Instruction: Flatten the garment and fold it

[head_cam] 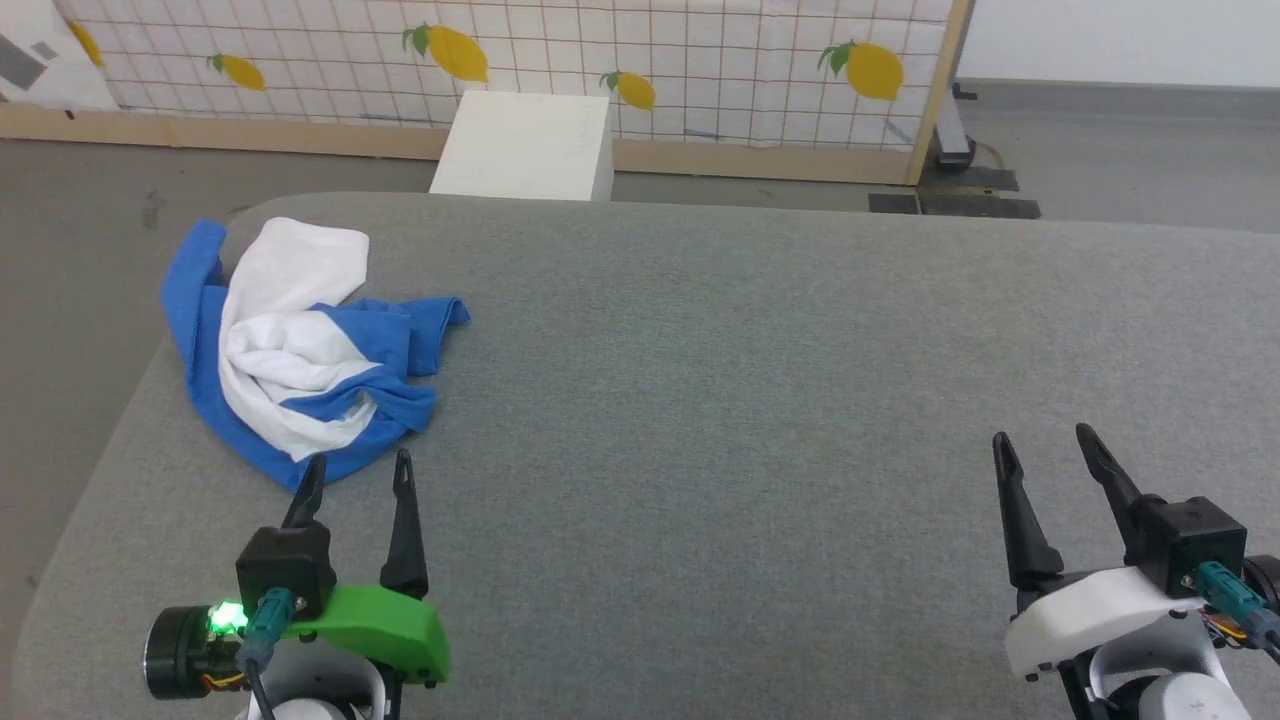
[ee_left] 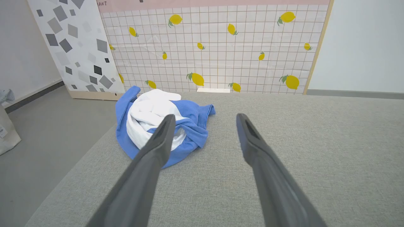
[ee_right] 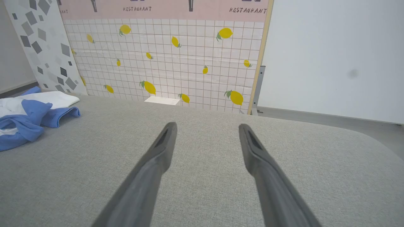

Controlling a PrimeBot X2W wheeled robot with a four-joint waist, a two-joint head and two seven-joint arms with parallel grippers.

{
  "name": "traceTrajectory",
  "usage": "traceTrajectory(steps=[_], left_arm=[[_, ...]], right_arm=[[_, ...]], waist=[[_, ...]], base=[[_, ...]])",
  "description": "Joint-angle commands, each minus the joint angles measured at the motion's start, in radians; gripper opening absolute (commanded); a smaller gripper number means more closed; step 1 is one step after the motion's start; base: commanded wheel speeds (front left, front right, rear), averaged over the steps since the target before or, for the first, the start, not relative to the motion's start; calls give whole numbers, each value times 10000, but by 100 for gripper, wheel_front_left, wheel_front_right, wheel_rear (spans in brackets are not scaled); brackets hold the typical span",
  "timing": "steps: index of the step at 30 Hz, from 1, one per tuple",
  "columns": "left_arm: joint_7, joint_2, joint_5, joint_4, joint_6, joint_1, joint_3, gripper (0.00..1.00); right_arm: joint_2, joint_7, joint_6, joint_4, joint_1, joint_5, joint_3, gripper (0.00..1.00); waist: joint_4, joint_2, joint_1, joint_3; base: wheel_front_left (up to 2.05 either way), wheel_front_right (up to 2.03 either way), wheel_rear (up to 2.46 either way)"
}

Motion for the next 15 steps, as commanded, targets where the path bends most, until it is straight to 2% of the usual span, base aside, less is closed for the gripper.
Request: traceTrajectory(steps=[1,15], left_arm=[[-98,-12,-94,-56,84,209,6,100],[-385,-16,-186,-117,227,462,34,100]], right_arm=[[6,-134,-5,53,132,-4,-10,100],[8,-423,-7,416,174,-78,246,100]], waist=[[121,0,-1,-23],[1056,0,-1,-103]], base=[[0,0,0],[0,0,0]])
